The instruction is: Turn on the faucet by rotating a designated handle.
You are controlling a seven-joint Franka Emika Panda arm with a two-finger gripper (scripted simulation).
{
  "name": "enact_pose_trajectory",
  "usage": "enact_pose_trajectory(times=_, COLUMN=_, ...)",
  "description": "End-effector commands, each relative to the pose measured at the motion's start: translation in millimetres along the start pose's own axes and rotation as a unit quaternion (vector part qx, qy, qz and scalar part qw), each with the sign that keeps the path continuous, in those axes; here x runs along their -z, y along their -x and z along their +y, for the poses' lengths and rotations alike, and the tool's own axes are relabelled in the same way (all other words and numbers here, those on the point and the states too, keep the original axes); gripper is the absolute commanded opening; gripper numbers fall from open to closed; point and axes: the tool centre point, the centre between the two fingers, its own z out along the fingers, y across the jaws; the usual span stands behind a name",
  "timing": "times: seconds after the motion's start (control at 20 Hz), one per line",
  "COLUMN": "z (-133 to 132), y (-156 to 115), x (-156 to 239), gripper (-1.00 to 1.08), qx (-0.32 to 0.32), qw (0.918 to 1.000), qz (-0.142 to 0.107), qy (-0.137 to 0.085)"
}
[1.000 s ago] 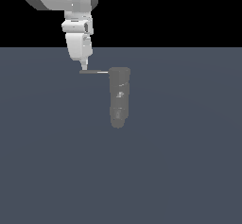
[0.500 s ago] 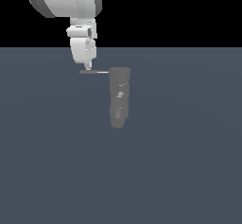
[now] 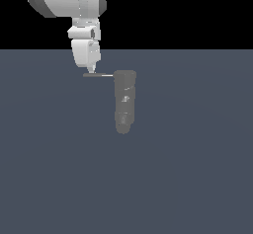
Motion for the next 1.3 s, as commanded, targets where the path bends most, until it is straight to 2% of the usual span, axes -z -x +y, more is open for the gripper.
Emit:
enact_pose_trajectory(times=0.0, z=7, y=0, x=0, gripper=-1.00, qx=0.000, qw=1.0000, qz=0.000, qy=0.000)
enact_pose_trajectory(times=1.25, z=77, y=-2, x=0, gripper=-1.00, qx=0.000, qw=1.0000, qz=0.000, qy=0.000)
